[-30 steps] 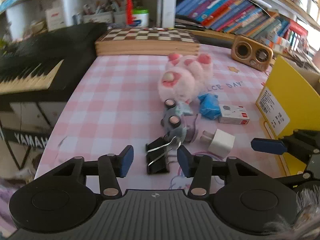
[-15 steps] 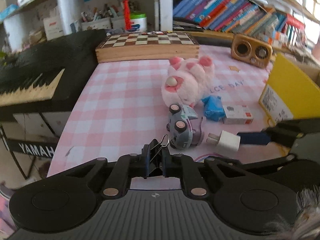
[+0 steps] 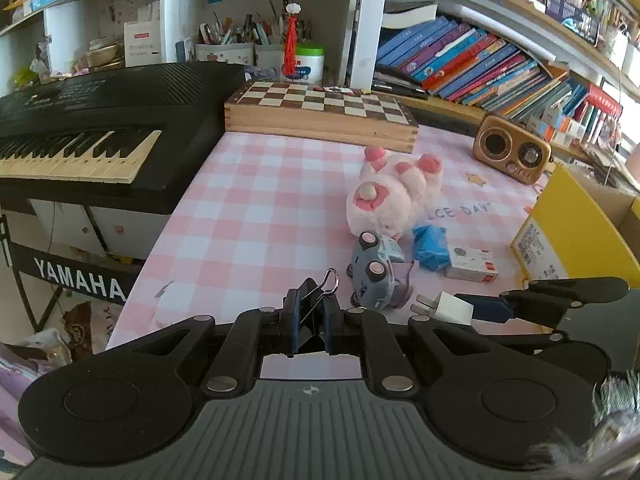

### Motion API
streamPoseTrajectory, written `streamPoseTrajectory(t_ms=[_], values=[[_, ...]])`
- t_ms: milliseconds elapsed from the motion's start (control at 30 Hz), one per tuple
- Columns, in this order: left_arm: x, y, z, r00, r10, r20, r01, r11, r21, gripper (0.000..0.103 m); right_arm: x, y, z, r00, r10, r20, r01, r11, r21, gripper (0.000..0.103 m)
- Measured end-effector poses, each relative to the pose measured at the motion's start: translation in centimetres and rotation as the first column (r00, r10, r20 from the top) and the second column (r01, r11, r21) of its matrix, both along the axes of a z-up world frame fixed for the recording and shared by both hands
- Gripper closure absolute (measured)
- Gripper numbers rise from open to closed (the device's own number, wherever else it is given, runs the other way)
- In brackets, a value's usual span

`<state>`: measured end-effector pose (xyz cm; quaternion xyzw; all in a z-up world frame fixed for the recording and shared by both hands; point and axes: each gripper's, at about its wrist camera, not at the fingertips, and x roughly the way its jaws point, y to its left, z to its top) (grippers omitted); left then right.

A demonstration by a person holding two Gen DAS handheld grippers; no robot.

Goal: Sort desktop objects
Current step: 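Lift the binder clip with the left tool while the right tool carries the charger toward the box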

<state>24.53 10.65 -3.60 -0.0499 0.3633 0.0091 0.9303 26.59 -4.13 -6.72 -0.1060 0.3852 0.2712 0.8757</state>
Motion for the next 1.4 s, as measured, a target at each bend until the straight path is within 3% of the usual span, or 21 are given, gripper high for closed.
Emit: streamPoseTrajectory(t_ms=[800,1400], values=[[-8.9,0.4,4.5,0.993,-0.049,0.111,0.063,0.990,-0.129,0.093,-8.3,-4.5,6.4,0.992,-0.112,0.058,0.106,0.990,0.090,0.068],[-16.5,0.3,5.9,0.981,-0.151,0.124,0.173,0.965,-0.196,0.093,-17.0,-6.4,7.6,0.978,-0.206,0.025,0.202,0.973,0.109,0.068]])
